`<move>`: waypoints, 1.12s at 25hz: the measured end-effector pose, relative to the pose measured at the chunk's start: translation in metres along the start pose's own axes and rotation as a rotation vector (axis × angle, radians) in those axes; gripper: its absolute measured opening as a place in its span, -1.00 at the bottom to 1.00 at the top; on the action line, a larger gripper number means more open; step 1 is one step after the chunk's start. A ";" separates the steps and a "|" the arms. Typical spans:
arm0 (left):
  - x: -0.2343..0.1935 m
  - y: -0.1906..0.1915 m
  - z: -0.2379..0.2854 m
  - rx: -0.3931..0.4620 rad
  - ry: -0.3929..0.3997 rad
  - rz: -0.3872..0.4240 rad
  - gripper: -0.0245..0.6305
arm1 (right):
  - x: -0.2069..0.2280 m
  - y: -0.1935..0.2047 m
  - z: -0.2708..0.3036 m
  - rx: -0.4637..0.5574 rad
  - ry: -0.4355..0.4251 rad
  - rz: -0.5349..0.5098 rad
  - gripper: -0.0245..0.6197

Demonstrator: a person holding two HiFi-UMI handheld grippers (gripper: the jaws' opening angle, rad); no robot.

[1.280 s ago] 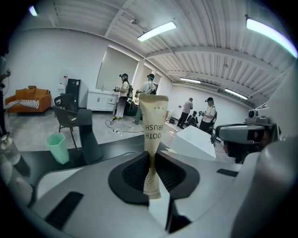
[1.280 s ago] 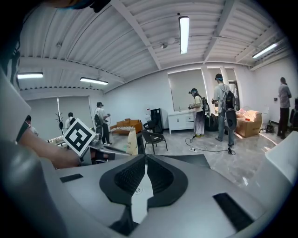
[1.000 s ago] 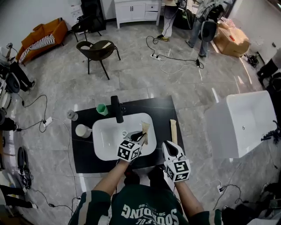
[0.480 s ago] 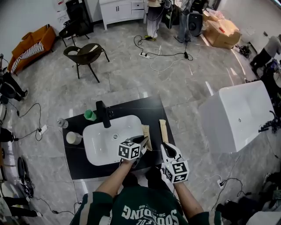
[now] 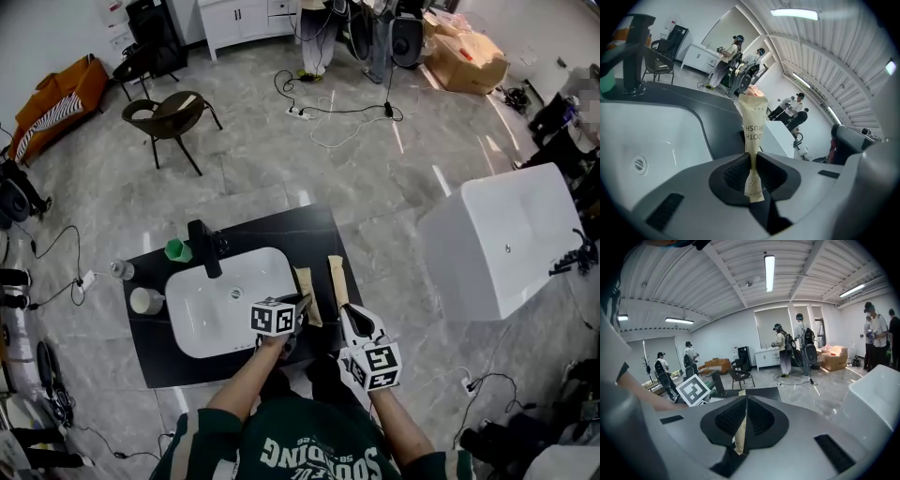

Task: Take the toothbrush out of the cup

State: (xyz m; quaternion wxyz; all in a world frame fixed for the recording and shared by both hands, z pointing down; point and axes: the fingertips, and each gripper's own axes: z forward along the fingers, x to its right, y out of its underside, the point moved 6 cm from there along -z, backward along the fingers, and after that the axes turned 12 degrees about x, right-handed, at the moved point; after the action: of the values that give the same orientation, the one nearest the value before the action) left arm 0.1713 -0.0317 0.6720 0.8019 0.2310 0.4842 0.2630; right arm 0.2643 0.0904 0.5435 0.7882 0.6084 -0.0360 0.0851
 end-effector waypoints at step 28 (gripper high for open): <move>-0.038 0.012 0.034 -0.021 -0.068 -0.154 -0.66 | 0.005 0.017 0.004 -0.057 0.004 0.025 -0.79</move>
State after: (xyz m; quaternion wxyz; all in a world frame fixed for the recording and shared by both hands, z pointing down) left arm 0.1841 -0.0509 0.7188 0.8382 0.1935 0.4702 0.1974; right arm 0.2661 0.0917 0.5617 0.8041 0.5851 -0.0445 0.0952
